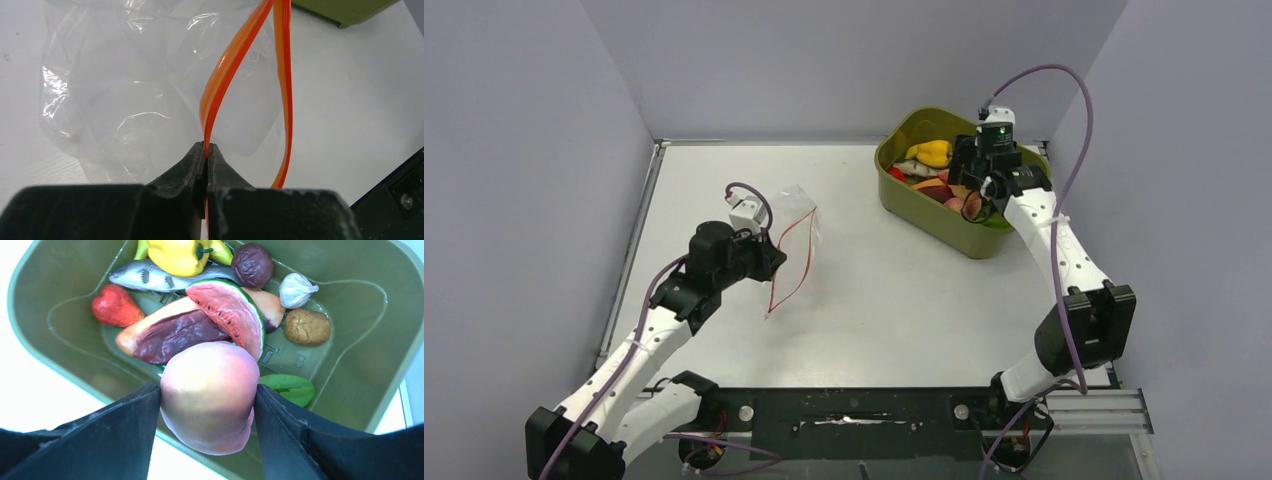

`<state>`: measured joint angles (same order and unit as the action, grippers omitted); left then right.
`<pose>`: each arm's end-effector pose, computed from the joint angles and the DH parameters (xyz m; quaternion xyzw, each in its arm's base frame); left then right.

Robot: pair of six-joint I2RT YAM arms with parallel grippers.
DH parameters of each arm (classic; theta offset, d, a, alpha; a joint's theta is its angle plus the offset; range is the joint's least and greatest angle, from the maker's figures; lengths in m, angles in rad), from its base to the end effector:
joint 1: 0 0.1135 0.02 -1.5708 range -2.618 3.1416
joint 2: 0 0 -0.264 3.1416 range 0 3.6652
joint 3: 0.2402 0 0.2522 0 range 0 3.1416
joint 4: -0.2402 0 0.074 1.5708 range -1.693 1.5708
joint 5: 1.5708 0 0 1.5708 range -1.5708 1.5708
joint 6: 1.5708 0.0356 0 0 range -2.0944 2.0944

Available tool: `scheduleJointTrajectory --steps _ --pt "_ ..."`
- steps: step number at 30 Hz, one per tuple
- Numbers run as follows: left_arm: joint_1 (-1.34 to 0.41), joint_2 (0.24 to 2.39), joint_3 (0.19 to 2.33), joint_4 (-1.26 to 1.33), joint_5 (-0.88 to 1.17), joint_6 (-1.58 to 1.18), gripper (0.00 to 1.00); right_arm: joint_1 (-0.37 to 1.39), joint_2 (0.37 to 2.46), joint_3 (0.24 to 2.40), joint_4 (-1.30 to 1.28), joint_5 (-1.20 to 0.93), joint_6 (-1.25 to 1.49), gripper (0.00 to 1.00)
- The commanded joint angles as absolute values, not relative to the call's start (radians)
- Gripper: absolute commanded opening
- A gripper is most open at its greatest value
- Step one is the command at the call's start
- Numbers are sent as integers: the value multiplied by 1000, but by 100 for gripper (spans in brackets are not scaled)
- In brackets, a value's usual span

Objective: Place the food in the zip-top bag and seal the zipper
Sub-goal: Pick up the fake fruit from the bin, then place the fake fruit in the zipper food storage bag.

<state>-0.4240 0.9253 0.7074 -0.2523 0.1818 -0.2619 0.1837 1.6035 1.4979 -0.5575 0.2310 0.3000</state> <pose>0.1892 -0.0925 0.2806 0.1160 0.8422 -0.2480 0.4644 0.3595 0.0585 0.3443 0.1023 0.8883 0.0037 0.4476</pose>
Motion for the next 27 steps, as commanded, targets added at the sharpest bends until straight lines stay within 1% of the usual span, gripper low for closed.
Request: scheduleJointTrajectory --steps 1,8,12,15,20,27 --pt "-425 937 800 -258 165 -311 0 186 1460 1444 -553 179 309 53" --pt "-426 967 828 -258 189 -372 0 215 1274 1333 -533 19 319 53" --pt "-425 988 828 -258 180 -391 0 283 1148 1249 -475 -3 364 52" --pt "-426 1005 837 -261 177 -406 0 342 1091 1197 -415 -51 428 51" --pt "-426 1030 850 -251 184 -431 0 444 1062 1129 -300 -151 553 50" --pt "-426 1041 841 -228 212 -467 0 610 1099 1099 -159 -120 619 50"
